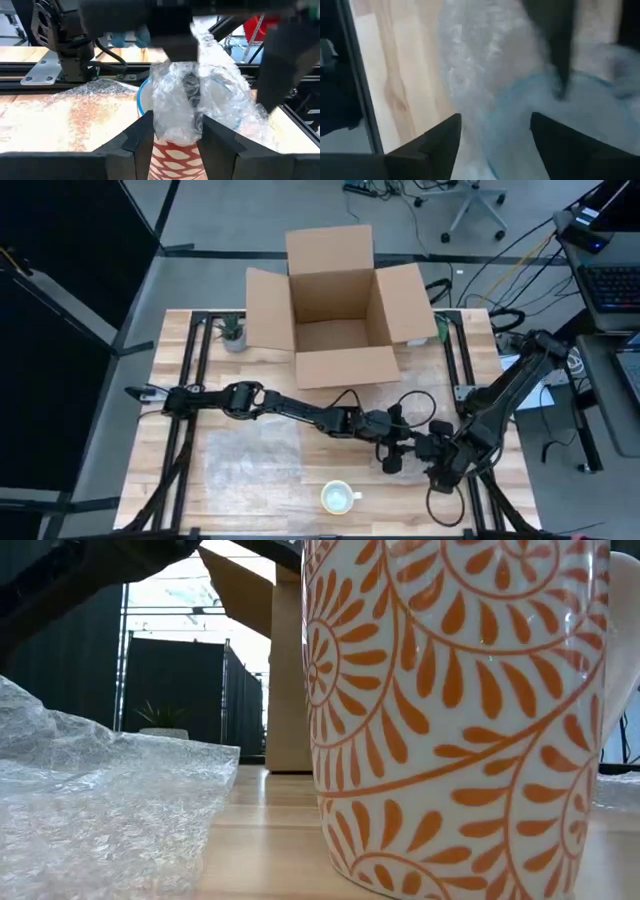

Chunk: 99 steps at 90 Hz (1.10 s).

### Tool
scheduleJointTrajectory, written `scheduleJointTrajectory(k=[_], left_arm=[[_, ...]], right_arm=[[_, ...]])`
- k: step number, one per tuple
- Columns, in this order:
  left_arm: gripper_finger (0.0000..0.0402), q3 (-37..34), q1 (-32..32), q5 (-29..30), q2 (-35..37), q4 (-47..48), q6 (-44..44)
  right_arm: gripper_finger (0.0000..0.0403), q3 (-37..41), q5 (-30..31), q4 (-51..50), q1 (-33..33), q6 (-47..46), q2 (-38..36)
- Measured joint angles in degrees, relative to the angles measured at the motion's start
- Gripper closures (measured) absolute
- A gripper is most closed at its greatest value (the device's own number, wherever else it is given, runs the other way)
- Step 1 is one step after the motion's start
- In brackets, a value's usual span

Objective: Wrap mug
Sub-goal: Wrap the red mug with bubble wrap

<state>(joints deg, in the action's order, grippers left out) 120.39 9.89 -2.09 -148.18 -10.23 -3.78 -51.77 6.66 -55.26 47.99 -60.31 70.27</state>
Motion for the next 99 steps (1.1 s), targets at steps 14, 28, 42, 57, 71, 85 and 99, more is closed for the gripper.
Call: scheduleJointTrajectory(k=[14,28,42,57,71,85,99], left_arm=[[0.0275,-0.1,0.0,0.1,0.0,-0.1,0.0],[0.0275,-0.1,0.0,0.1,0.0,-0.1,-0.1],[0.0275,-0.1,0.0,0.2,0.0,-0.1,-0.2],[0.0275,-0.1,0.0,0.2,0.0,-0.2,-0.3],[0.0275,-0.1,0.0,0.2,0.0,-0.3,-0.4],[0.0275,-0.1,0.0,0.3,0.0,-0.4,-0.4],[0.0275,-0.1,0.0,0.3,0.0,-0.5,-0.4]], right_arm=[[0.0177,-2.3,3.6,-1.9,0.0,-0.4,-1.7],[0.0177,-2.6,6.3,-1.9,0.0,-0.6,-1.7],[0.0177,-2.2,13.1,-1.1,0.0,-0.7,0.7],[0.0177,1.1,6.9,2.8,0.7,-1.2,4.5],[0.0177,2.5,6.2,4.1,2.2,-4.5,7.1],[0.0177,5.0,6.6,9.2,2.8,-5.0,8.9],[0.0177,9.4,6.7,16.6,2.4,-4.6,10.7]])
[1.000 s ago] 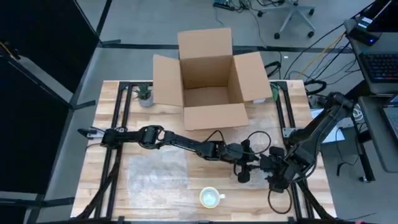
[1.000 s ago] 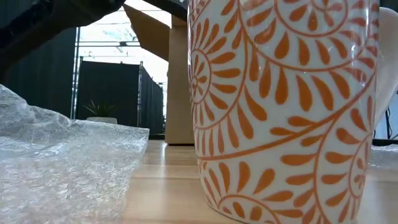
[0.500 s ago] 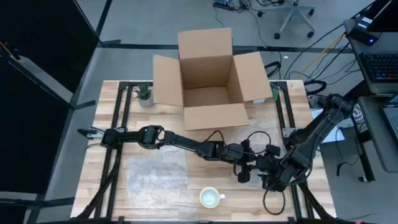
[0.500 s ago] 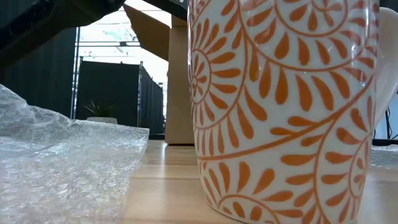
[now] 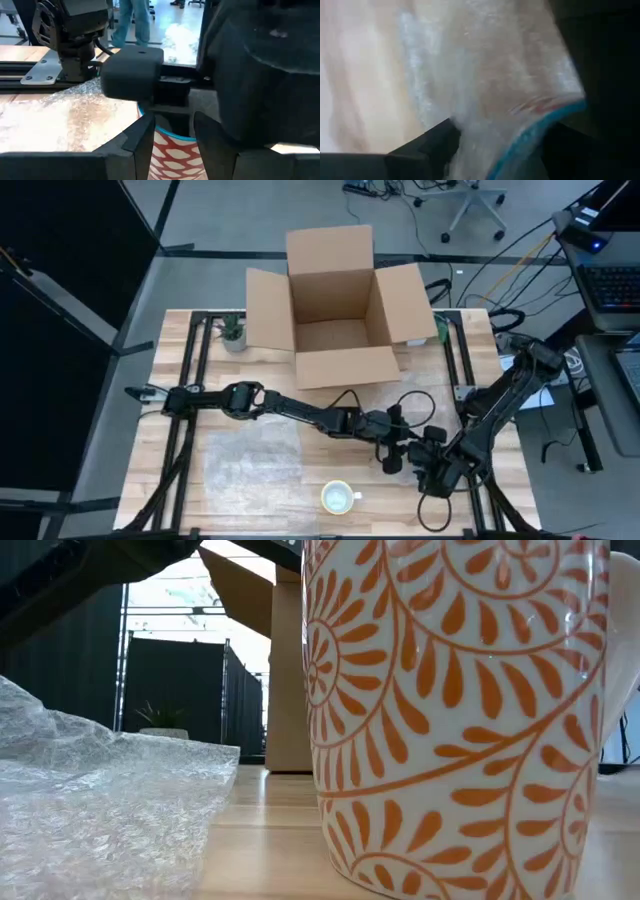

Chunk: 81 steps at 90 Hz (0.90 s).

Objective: Wrap mug
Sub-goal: Wrap the red mug with bubble wrap

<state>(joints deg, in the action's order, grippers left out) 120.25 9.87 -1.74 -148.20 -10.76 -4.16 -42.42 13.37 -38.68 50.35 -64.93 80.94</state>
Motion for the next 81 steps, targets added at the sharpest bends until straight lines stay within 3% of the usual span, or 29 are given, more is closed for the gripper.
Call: scheduleJointTrajectory(k=[26,63,81], left_arm=[[0.0275,0.0,0.0,0.0,0.0,0.1,0.0],[0.0275,0.0,0.0,0.0,0.0,0.1,0.0],[0.0275,0.0,0.0,0.0,0.0,0.1,0.0]], right_arm=[[0.0177,-3.2,-2.7,-4.1,-0.1,2.4,-2.0],[0.0176,-10.2,-1.8,-15.6,-0.1,4.1,-6.7],[0.0176,-7.6,-1.2,-12.9,-0.1,3.8,-5.3]])
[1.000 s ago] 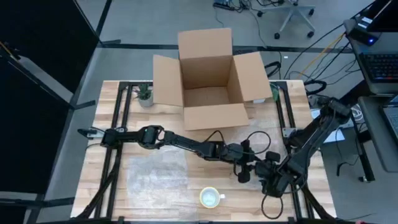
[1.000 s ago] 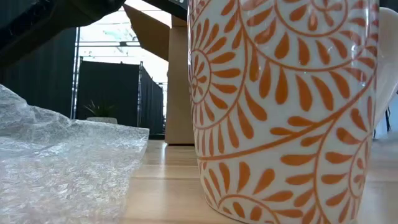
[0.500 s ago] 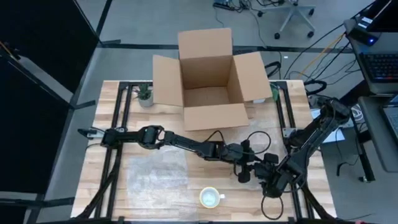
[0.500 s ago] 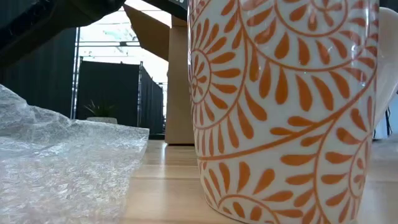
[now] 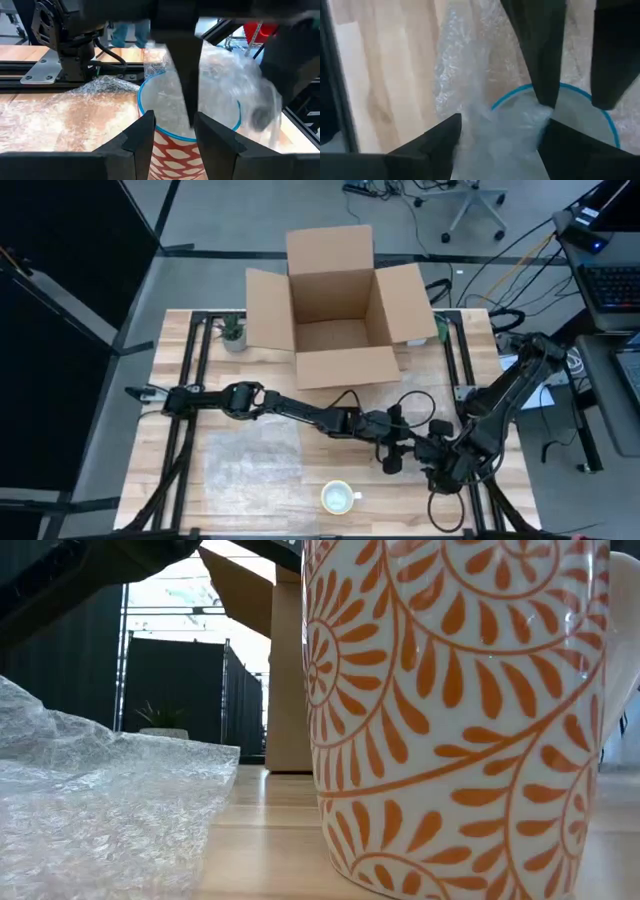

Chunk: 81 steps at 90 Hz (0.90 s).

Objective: Wrap mug
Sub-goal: Wrap the red mug with bubble wrap

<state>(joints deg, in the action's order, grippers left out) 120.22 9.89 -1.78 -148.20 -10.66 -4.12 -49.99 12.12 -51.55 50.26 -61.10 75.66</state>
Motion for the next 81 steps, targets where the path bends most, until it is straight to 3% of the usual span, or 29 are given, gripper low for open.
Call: scheduleJointTrajectory(k=[24,48,57,81], left_arm=[[0.0275,0.0,0.0,0.0,0.0,0.0,0.0],[0.0275,-0.1,0.2,-0.1,1.6,2.3,0.0],[0.0275,-0.1,0.8,1.2,3.1,6.5,0.0],[0.0275,-0.3,3.0,6.9,8.9,31.5,-0.1]], right_arm=[[0.0176,4.2,-0.1,7.4,0.0,0.0,4.1],[0.0177,4.0,-1.2,8.4,0.0,7.6,9.4],[0.0177,3.9,-1.9,9.0,0.1,9.8,9.7],[0.0177,4.0,-2.4,9.9,0.8,14.1,8.9]])
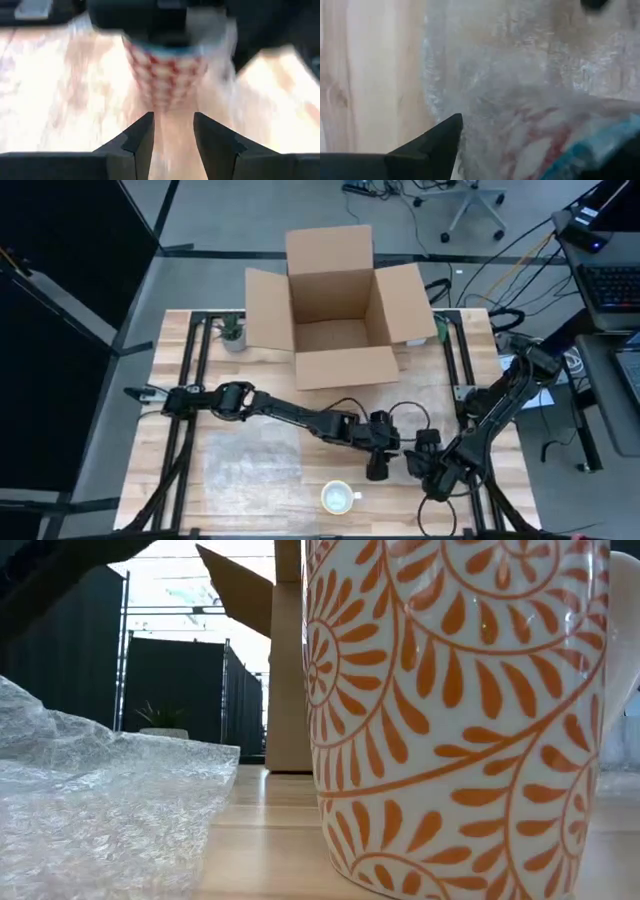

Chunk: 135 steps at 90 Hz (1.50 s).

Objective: Wrap mug
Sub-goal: Wrap the red mug with bubble wrap

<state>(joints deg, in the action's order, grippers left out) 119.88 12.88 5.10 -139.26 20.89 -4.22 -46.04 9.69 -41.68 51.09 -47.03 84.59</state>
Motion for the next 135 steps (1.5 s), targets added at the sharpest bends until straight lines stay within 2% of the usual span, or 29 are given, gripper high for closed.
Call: scheduleJointTrajectory(k=[10,18,38,53,72,86,104,110,126,135], left_arm=[[0.0275,0.3,0.8,7.6,2.2,8.1,-0.9],[0.0275,0.2,0.5,11.3,2.1,11.2,-1.0],[0.0275,0.3,-2.5,11.4,2.1,15.5,-1.1],[0.0275,0.3,-4.4,11.2,2.1,15.6,-1.4],[0.0275,0.2,-5.7,7.1,1.2,18.0,-5.5],[0.0275,-4.8,-6.5,6.6,1.1,17.7,-10.0],[0.0274,-7.1,-7.5,-6.2,1.1,15.5,-12.0],[0.0274,-7.1,-7.7,-8.0,1.1,14.2,-12.4],[0.0274,-7.1,-7.4,-7.6,2.0,12.8,-14.2],[0.0274,-7.2,-6.2,-4.8,2.6,13.4,-15.0]], right_arm=[[0.0177,-0.3,-0.7,0.3,0.1,2.9,0.0],[0.0177,-0.8,-1.1,0.4,0.1,4.9,0.1],[0.0179,-3.0,-2.0,2.0,0.9,8.1,0.4],[0.02,-3.3,-3.5,3.5,2.8,9.2,0.3],[0.022,-3.4,-2.6,1.9,3.1,7.5,0.2],[0.022,-3.4,-2.5,1.4,3.0,7.4,0.2],[0.022,-3.5,-2.3,0.8,3.0,7.4,0.1],[0.022,-3.5,-2.2,0.5,3.0,7.4,0.1],[0.022,-3.5,-2.1,-0.2,3.0,5.5,0.1],[0.022,-3.5,-2.1,-0.7,3.0,4.5,0.1]])
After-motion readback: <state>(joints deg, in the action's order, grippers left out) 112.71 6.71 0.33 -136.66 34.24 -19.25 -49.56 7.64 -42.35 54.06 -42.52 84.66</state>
